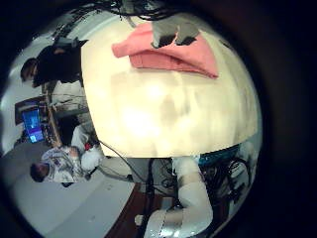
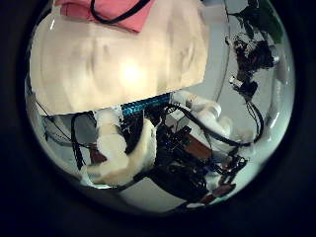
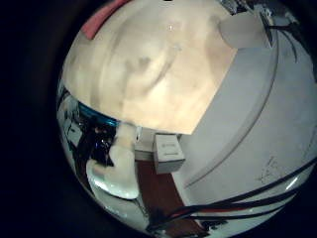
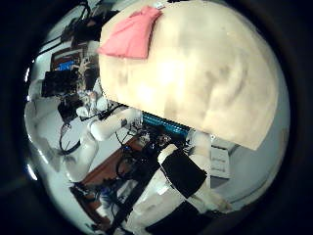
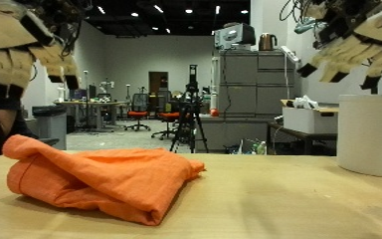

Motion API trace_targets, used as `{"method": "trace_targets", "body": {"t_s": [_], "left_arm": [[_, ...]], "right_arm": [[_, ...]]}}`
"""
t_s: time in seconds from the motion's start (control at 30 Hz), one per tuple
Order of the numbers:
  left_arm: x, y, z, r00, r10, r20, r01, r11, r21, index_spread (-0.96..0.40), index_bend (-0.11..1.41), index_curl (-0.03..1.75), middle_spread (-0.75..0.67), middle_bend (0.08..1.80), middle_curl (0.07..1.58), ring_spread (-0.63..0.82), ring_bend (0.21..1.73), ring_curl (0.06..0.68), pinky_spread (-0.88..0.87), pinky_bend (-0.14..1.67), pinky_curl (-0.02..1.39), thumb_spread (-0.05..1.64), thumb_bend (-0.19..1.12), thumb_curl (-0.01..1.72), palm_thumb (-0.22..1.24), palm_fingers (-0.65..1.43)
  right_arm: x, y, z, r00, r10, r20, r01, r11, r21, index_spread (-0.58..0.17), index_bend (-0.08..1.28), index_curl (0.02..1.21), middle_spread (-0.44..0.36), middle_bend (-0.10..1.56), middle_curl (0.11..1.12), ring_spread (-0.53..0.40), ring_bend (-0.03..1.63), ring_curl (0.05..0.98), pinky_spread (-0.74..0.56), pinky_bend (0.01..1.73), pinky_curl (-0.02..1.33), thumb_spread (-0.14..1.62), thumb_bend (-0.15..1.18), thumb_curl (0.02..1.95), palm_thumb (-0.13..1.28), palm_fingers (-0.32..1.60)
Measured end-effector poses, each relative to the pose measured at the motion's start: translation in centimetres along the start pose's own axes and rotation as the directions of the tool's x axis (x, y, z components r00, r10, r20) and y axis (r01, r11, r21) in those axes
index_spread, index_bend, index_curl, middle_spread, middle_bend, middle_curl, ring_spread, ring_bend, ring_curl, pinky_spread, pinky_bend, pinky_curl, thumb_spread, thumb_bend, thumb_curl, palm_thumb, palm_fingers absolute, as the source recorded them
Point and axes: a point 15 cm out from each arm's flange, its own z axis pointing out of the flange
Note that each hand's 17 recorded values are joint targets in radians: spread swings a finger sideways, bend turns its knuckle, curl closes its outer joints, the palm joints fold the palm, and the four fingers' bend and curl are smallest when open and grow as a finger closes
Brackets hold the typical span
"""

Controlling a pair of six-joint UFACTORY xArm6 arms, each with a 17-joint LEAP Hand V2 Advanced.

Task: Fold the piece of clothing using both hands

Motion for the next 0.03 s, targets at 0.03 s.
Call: {"method": "trace_targets", "body": {"t_s": [0.03], "left_arm": [[-0.40,0.11,0.00,1.000,-0.008,0.003,0.008,1.000,0.000,0.13,0.16,0.28,0.36,0.20,0.32,0.56,0.42,0.225,0.52,0.28,0.32,1.20,-0.02,0.29,0.36,0.03]], "right_arm": [[-0.08,0.08,-0.09,1.000,-0.002,-0.001,0.002,1.000,0.003,-0.344,0.17,0.30,0.108,0.22,0.34,0.235,0.26,0.227,0.34,0.28,0.32,1.32,-0.01,0.29,0.49,0.03]]}}
